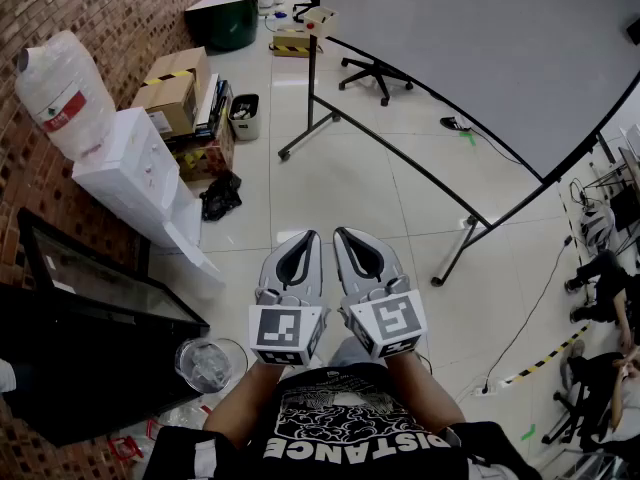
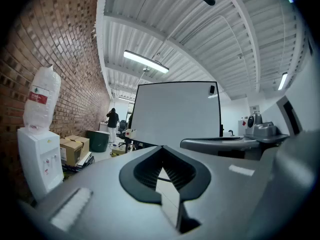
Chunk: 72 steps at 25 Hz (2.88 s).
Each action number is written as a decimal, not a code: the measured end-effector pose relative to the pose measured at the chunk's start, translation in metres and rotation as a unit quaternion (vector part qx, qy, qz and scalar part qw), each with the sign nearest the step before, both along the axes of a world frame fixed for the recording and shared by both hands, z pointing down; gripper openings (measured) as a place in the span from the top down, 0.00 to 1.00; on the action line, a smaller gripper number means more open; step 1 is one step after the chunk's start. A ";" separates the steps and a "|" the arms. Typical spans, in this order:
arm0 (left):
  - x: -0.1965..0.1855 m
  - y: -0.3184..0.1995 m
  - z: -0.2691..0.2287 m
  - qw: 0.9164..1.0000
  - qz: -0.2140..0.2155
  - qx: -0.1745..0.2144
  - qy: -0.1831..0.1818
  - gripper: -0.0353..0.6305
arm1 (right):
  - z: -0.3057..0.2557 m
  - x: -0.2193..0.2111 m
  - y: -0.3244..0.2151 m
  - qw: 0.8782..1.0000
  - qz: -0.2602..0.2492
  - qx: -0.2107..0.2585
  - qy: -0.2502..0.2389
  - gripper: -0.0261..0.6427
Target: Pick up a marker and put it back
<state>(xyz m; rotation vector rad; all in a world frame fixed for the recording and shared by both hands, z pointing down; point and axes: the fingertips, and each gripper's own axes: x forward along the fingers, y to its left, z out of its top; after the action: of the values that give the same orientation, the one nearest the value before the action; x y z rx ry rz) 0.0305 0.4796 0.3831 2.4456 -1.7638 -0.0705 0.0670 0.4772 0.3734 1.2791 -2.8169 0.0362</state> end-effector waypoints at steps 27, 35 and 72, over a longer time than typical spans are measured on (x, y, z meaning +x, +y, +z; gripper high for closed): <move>0.027 -0.234 -0.013 0.999 -0.022 -0.001 -0.028 0.94 | -0.001 0.026 -0.233 1.000 -0.011 -0.002 -0.022 0.96; 0.044 -0.294 -0.009 0.999 -0.017 0.004 -0.037 0.94 | -0.003 0.039 -0.293 0.999 -0.020 -0.006 -0.032 0.96; -0.065 -0.578 -0.012 1.000 0.005 0.005 0.007 0.94 | 0.001 -0.066 -0.566 1.000 0.009 -0.005 0.006 0.96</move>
<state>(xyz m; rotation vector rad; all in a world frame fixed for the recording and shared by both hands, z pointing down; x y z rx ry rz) -0.0350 -0.0985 0.3711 2.4549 -1.7510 -0.0952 0.0007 -0.0891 0.3744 1.2989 -2.7919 0.0438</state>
